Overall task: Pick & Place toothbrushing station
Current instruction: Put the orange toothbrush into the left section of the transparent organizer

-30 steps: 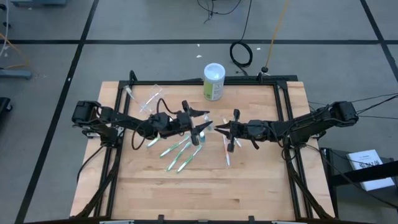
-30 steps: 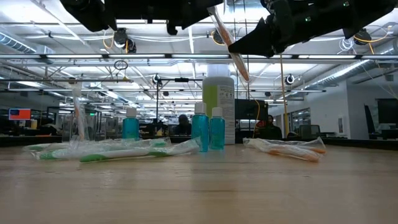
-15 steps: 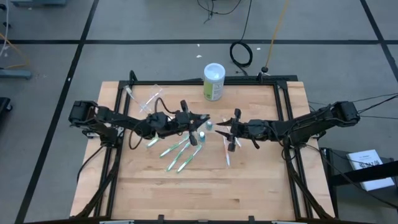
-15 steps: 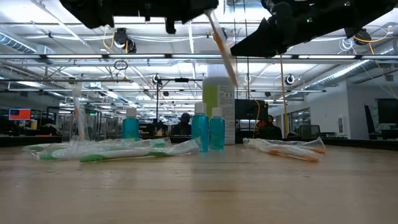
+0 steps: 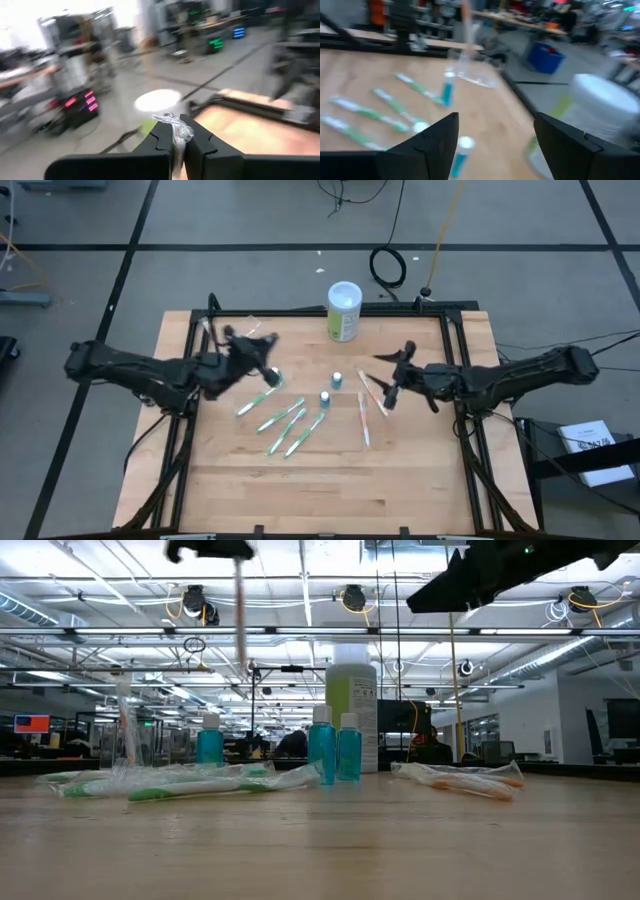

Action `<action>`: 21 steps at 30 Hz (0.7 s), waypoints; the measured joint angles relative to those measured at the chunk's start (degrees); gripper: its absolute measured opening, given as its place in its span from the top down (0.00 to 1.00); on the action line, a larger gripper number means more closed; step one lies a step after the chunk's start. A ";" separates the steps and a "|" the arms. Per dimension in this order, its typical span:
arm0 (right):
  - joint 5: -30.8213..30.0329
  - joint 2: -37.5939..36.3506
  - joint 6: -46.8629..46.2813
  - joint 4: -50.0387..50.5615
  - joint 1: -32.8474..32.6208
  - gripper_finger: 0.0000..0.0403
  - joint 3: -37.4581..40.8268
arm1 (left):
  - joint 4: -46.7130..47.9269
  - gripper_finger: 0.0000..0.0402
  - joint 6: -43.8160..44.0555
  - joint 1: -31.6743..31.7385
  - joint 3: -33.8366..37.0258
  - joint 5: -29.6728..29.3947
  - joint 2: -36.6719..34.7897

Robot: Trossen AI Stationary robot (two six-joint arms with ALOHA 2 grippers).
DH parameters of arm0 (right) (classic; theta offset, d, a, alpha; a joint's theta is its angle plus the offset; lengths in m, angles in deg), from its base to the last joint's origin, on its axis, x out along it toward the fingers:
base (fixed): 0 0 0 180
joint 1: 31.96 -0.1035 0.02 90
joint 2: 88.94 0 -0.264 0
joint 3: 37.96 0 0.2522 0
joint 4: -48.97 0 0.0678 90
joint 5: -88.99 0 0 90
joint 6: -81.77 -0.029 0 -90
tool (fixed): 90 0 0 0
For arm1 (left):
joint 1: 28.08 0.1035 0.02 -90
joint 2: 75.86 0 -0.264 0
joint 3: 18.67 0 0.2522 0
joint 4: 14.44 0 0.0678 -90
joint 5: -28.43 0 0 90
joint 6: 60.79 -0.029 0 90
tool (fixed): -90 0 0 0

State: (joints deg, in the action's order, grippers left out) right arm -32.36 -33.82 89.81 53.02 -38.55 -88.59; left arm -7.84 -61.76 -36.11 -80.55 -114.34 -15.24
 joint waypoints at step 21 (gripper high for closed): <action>-3.30 -5.12 0.69 7.44 4.66 0.40 1.14 | 62.47 0.98 60.32 0.15 0.02 -23.34 -19.85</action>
State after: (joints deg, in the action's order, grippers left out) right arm -35.66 -38.94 90.50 60.47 -33.89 -87.45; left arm 54.63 -1.45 -35.96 -80.53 -137.68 -35.09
